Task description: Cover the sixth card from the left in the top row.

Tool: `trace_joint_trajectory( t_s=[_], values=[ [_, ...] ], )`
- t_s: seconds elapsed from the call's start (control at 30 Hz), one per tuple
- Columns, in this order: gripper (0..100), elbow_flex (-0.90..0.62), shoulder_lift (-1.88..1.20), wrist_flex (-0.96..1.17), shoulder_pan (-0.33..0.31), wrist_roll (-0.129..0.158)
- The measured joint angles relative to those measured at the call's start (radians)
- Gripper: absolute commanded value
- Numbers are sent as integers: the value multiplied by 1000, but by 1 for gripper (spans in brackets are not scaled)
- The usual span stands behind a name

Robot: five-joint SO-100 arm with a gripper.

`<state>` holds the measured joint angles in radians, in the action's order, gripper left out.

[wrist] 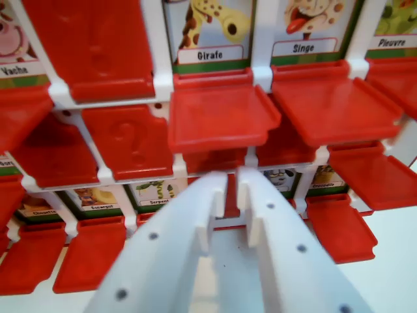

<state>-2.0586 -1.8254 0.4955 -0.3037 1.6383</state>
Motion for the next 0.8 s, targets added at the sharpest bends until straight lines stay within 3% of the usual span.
trace_joint_trajectory(
  t_s=[0.8],
  values=[
    [2, 117, 120, -29, -17, 9]
  ],
)
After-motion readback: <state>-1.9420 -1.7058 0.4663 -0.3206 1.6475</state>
